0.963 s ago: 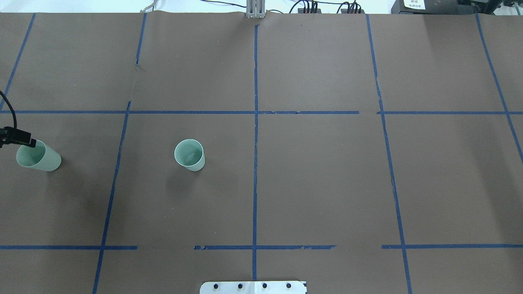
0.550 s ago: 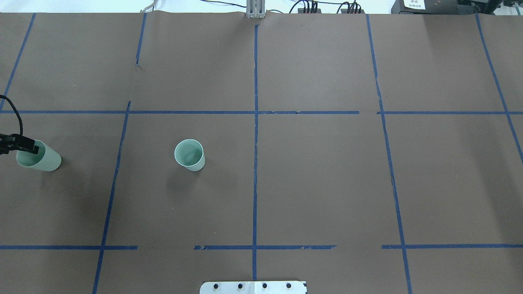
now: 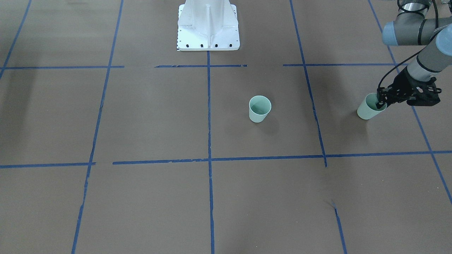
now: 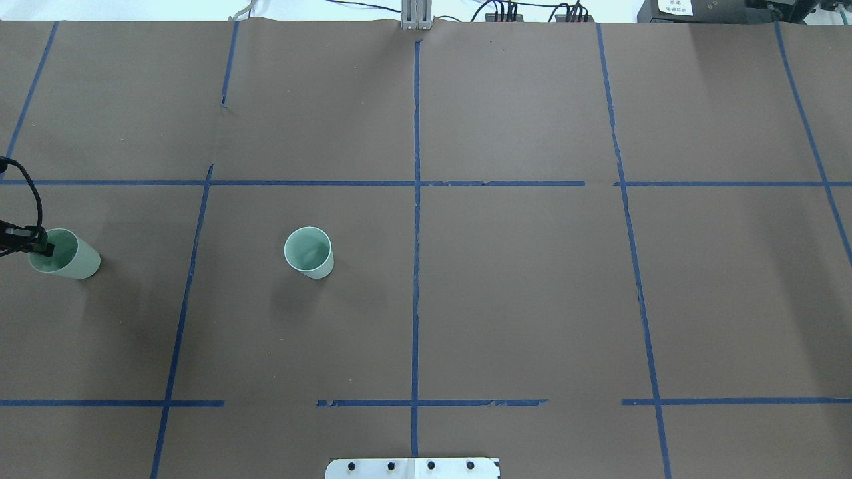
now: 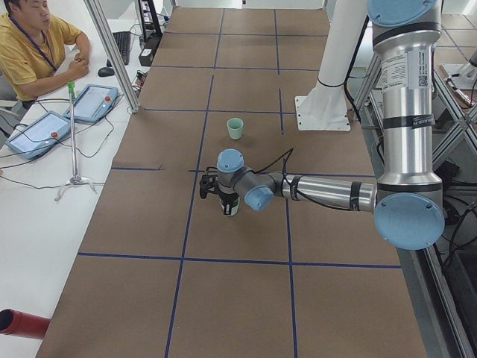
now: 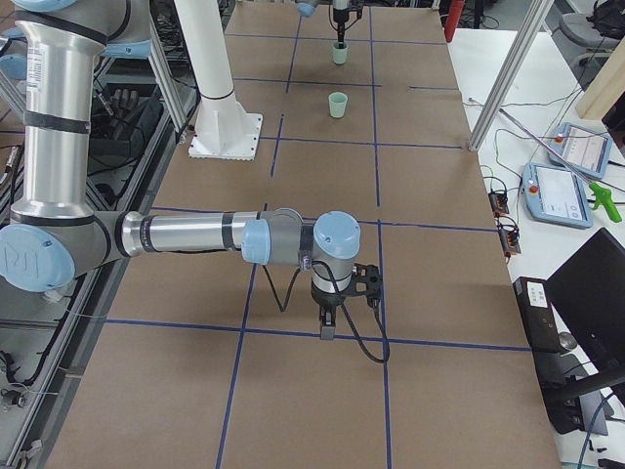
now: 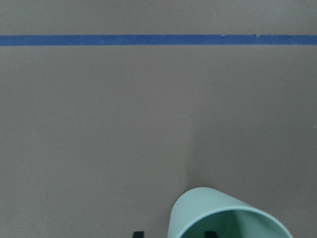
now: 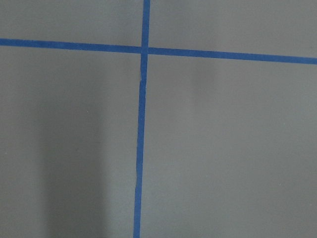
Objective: Stack cups
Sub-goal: 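Lower the left gripper onto the outer cup and close on its rim, then lift the green cup with the left gripper toward the other cup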
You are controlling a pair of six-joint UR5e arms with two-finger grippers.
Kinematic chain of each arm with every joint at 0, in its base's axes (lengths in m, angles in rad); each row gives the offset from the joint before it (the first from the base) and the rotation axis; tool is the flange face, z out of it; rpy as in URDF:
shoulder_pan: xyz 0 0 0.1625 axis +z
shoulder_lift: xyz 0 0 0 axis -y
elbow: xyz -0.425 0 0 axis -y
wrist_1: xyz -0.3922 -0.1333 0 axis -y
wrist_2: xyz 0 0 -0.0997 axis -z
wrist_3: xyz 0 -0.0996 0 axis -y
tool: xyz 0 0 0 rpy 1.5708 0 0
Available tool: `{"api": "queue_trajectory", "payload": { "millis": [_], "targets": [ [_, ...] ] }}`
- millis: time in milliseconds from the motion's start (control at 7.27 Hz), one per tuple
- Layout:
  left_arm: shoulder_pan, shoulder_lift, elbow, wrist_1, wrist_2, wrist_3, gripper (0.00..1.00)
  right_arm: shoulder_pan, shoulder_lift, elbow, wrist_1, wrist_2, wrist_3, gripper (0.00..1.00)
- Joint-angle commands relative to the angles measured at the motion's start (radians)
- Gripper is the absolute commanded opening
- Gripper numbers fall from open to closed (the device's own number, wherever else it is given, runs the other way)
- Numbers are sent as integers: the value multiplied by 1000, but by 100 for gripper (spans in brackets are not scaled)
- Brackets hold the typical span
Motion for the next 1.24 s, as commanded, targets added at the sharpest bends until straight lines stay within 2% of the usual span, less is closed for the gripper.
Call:
{"api": "queue_trajectory", "payload": {
  "millis": [0,138,412,550,825,1100],
  "targets": [
    [-12,3,-41,5,0,0,0,0,0,0,0,0,0,100],
    [-14,0,-98,52,-6,2,0,-1,0,0,0,0,0,100],
    [-14,-20,-299,286,-23,-6,0,-1,-1,0,0,0,0,100],
    [-14,-49,-370,351,-23,-77,0,-1,0,0,0,0,0,100],
    [9,-205,-370,374,-22,-316,0,-1,0,0,0,0,0,100],
    [114,-401,-360,530,-8,-475,0,0,0,0,0,0,0,100]
  ]
}}
